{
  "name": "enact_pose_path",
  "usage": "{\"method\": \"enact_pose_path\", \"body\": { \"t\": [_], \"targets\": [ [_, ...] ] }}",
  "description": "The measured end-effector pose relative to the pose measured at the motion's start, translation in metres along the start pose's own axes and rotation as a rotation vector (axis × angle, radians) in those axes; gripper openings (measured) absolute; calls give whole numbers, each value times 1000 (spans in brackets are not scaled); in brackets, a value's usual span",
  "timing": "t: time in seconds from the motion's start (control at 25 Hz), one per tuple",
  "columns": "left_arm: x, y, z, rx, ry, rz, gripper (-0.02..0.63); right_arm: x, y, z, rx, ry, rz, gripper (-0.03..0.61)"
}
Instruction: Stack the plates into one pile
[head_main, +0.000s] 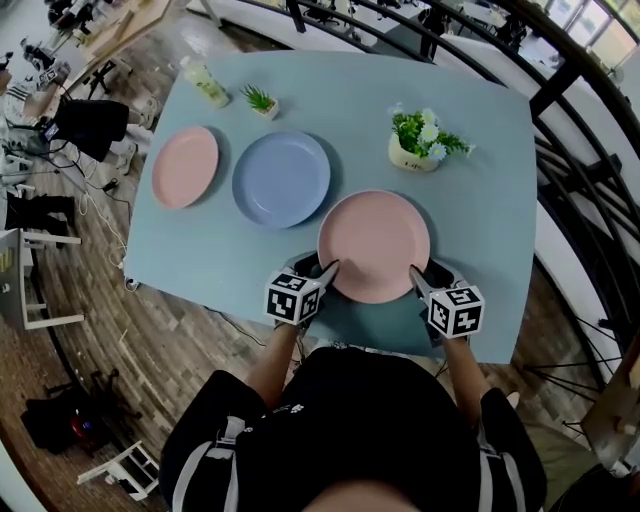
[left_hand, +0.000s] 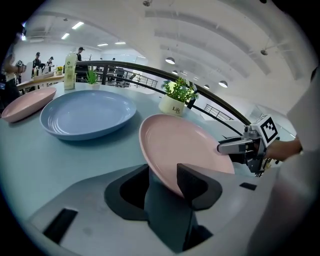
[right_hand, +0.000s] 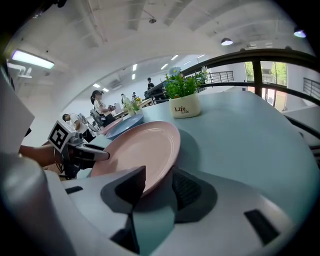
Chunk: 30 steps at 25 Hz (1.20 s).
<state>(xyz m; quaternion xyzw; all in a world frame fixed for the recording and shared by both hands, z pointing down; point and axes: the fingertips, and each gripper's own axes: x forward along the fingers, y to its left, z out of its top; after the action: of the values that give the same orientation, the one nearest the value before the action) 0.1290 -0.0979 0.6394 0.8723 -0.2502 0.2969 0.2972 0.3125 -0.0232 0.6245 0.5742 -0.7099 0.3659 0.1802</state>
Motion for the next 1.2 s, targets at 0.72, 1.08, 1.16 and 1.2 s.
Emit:
{"method": "enact_pose_path", "body": {
  "t": [0.72, 1.08, 1.16, 1.2],
  "targets": [
    [-55, -44, 4, -21, -116, 48, 170, -53, 20, 12, -42, -109, 36, 152],
    [-85, -63, -30, -84, -155, 109, 170, -69, 40, -3, -92, -115, 106, 152],
    [-94, -65, -35, -95, -162, 125, 170, -72, 47, -5, -100, -119, 126, 152],
    [-98, -64, -38, -102, -165, 130, 170, -72, 51, -5, -102, -123, 136, 152]
  ]
}}
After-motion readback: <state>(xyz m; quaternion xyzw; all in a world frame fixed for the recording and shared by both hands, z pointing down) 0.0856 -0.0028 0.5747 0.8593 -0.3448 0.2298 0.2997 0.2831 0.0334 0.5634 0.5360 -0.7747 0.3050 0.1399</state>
